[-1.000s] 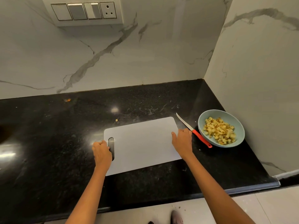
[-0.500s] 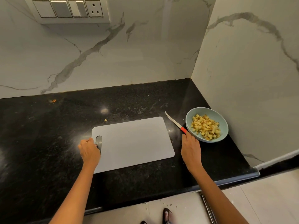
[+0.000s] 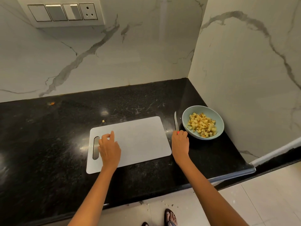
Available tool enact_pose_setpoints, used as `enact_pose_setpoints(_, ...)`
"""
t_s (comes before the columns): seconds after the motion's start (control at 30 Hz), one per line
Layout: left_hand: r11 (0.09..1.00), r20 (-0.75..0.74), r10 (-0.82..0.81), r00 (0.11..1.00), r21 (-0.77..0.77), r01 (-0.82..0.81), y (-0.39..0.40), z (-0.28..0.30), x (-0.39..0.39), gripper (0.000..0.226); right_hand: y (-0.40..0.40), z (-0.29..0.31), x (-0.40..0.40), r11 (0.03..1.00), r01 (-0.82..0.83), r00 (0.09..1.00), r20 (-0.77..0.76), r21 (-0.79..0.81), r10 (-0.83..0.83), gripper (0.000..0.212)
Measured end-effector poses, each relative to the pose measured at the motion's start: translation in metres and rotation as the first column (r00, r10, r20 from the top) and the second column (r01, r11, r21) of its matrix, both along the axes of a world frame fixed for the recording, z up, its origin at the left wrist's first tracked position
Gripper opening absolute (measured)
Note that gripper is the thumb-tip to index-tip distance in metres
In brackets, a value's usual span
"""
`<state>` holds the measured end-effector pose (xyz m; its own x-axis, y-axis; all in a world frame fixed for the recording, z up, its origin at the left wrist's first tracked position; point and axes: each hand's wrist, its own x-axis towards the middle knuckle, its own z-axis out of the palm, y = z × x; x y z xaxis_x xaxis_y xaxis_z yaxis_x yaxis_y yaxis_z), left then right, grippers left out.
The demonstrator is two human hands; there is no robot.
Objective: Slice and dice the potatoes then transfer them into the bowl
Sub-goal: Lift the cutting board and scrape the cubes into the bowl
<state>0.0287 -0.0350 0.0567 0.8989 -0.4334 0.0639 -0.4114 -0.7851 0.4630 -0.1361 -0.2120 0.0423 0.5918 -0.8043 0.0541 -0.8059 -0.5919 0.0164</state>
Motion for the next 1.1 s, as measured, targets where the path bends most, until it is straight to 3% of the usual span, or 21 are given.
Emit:
enact_pose_setpoints(0.2, 0.999, -0.013, -0.048, 0.999, -0.005, 0.048, -0.009, 0.0, -0.015, 0.047, 0.006, -0.001, -0.01, 0.992, 0.027, 0.994, 0.098, 0.125, -0.039, 0.026)
enact_pose_setpoints(0.5, 0.99, -0.045, -0.144, 0.989, -0.001, 0.144, -0.029, -0.002, -0.037, 0.048, 0.011, 0.008, -0.011, 0.981, 0.019, 0.994, 0.097, 0.191, -0.038, 0.031)
enact_pose_setpoints(0.9, 0.983, -0.049, -0.184, 0.982, -0.015, 0.184, -0.051, -0.005, -0.052, 0.048, 0.009, 0.011, -0.014, 0.982, -0.021, 0.998, 0.061, 0.186, 0.01, 0.033)
enact_pose_setpoints(1.1, 0.976, -0.094, -0.213, 0.972, -0.073, 0.207, -0.065, -0.008, -0.057, 0.048, -0.005, 0.026, -0.012, 0.996, -0.07, 0.988, 0.142, 0.053, 0.062, 0.026)
